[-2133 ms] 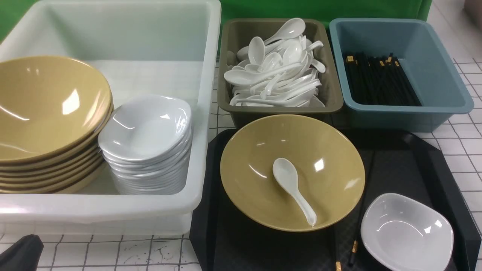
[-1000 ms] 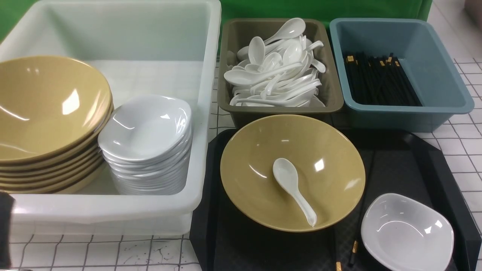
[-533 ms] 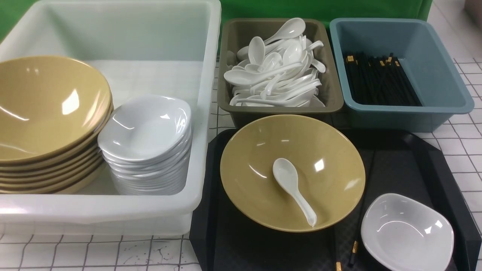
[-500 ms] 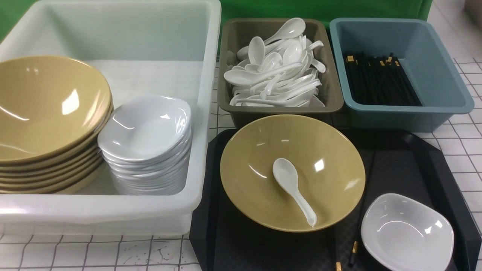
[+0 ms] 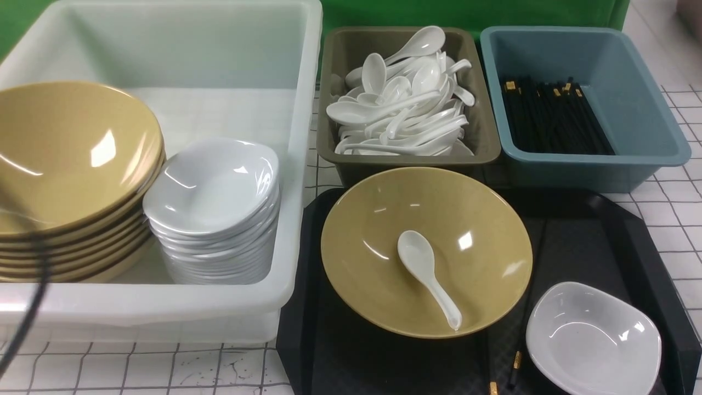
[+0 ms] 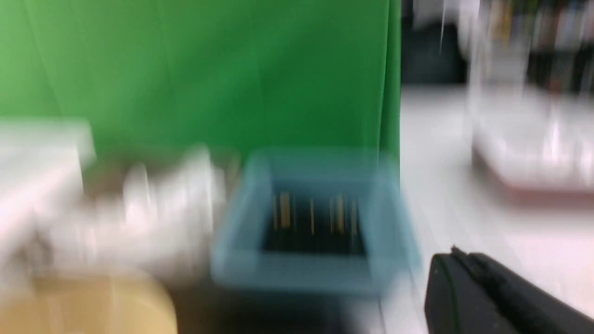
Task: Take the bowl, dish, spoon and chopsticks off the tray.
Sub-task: Use the left arm to grab the soup spoon in the middle
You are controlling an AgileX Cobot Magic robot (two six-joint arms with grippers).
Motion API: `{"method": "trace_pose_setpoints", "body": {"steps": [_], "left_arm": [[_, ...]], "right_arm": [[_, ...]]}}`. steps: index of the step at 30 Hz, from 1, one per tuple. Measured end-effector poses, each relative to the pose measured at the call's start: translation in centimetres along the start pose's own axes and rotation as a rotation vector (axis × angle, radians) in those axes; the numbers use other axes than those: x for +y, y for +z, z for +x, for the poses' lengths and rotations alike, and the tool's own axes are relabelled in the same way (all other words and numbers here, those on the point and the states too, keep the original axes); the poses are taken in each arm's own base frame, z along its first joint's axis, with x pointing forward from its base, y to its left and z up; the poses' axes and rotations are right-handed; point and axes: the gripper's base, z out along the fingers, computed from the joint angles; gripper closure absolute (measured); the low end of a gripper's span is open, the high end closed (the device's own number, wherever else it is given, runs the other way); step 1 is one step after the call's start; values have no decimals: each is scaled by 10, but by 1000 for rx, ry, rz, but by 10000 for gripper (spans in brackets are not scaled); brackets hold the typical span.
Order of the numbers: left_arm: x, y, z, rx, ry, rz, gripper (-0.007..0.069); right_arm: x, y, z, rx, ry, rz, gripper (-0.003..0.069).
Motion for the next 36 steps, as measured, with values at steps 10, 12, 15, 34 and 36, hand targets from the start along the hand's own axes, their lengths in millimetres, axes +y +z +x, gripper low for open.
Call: {"method": "trace_pose_setpoints", "body": {"steps": [10,12,15,34,36], "left_arm": [[-92,110,-6,628,110,602,629],[-124,129,0,638,274,721,611],[-156,155,13,623,483,824,568],[-231,258,144,657,1264,1002,208],[-233,263,152,654,1290,1019,228]], "right_arm": [[9,29,39,521,-139,-127,621],[11,30,42,512,-133,-150,621],[13,31,47,511,-124,-177,621],[22,33,63,501,-136,-264,621],[22,33,63,501,-135,-264,621]]}}
